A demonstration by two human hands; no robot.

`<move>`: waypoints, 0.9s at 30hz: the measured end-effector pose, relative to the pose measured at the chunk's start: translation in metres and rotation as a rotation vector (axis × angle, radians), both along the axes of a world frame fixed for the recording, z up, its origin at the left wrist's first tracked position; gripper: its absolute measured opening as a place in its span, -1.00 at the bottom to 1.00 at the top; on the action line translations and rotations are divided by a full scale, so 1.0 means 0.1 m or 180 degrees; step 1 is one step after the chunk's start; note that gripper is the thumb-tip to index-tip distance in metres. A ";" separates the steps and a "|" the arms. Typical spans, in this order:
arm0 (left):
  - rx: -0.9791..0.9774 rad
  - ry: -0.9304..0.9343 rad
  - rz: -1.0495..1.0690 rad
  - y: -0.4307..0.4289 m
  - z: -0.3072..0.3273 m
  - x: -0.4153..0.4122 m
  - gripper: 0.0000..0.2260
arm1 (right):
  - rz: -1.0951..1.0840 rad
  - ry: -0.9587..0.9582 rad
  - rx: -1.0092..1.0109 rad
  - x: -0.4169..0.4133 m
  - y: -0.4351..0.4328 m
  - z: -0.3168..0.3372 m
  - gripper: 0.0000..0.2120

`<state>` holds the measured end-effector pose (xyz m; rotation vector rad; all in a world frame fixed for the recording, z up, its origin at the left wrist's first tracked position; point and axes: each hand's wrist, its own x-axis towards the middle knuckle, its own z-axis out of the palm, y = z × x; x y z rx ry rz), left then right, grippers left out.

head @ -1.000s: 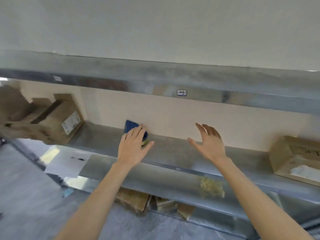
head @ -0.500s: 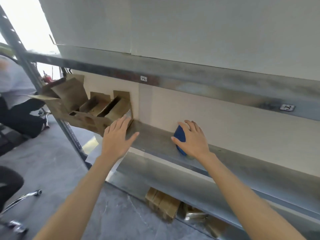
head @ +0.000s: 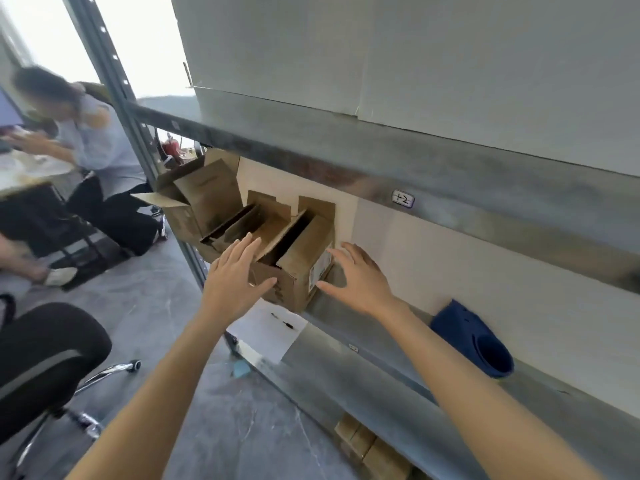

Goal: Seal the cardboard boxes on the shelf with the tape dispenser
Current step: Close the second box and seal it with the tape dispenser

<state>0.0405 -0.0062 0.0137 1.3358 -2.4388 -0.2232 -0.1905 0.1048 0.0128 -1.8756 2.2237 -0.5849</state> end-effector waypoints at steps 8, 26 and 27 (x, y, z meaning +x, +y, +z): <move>0.0350 0.0289 -0.0111 -0.40 -0.27 0.03 -0.33 | 0.0580 -0.0231 0.0077 0.15 -0.63 -0.27 -0.31; 0.0840 0.1812 -0.1387 -0.89 -0.63 0.04 -0.76 | -0.0144 -0.0430 -0.0664 0.43 -0.59 -0.25 -0.42; 0.0848 0.1829 -0.1486 -0.91 -0.64 0.05 -0.75 | -0.0263 -0.0417 -0.0694 0.42 -0.58 -0.26 -0.44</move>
